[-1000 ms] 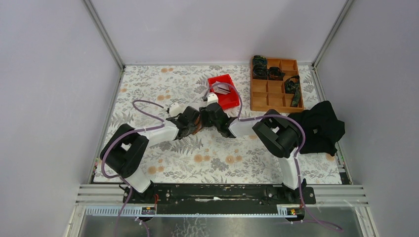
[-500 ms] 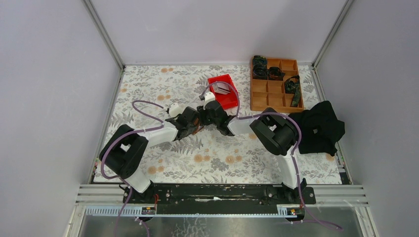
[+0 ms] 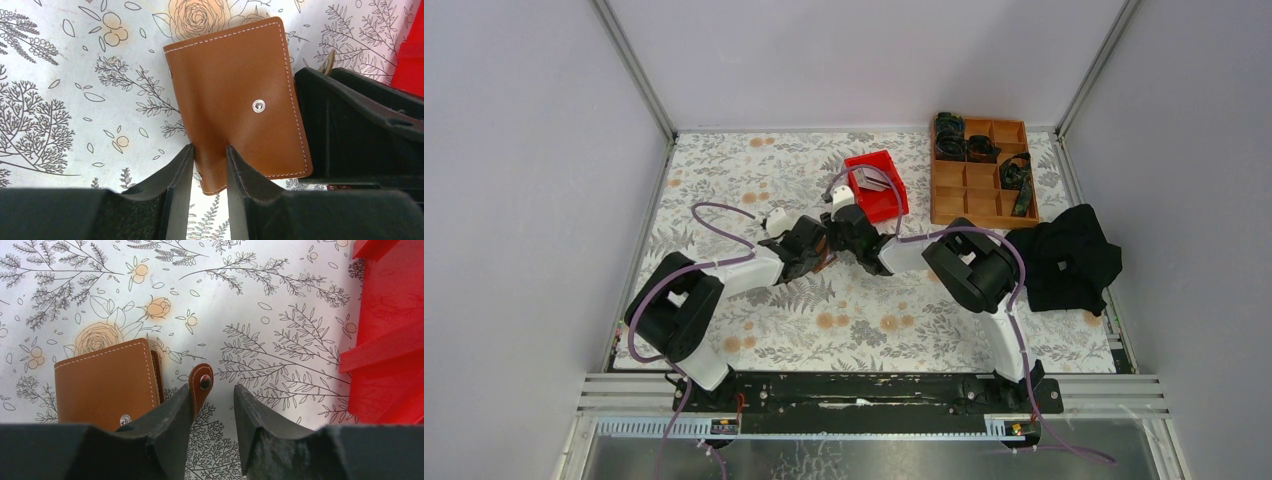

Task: Put the credit cards into the card holder
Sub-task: Close the card holder at the center of the board.

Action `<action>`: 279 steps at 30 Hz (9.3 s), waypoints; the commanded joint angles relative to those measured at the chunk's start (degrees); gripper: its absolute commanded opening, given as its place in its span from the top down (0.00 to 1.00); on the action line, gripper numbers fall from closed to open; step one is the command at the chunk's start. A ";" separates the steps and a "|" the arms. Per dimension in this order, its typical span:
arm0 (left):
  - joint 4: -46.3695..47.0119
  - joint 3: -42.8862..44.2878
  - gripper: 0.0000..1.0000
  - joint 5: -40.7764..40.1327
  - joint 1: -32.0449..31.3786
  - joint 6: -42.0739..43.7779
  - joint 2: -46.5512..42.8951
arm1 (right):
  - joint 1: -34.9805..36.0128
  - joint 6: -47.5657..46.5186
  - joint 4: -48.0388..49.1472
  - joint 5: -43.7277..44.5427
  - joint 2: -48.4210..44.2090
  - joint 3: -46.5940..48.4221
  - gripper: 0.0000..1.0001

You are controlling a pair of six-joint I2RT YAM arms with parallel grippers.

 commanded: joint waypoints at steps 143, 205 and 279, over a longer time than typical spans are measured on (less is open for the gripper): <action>-6.53 -11.81 0.29 8.42 -24.72 -15.41 2.46 | 6.96 7.40 -22.54 5.79 -32.01 -20.49 0.61; -7.50 -13.32 0.30 7.70 -27.12 -19.37 0.40 | 6.96 6.73 -25.44 6.10 -29.53 -18.77 0.74; -19.23 -16.64 0.27 -0.17 -29.15 -28.27 -11.98 | 7.00 5.66 -28.61 6.94 -30.55 -16.91 1.00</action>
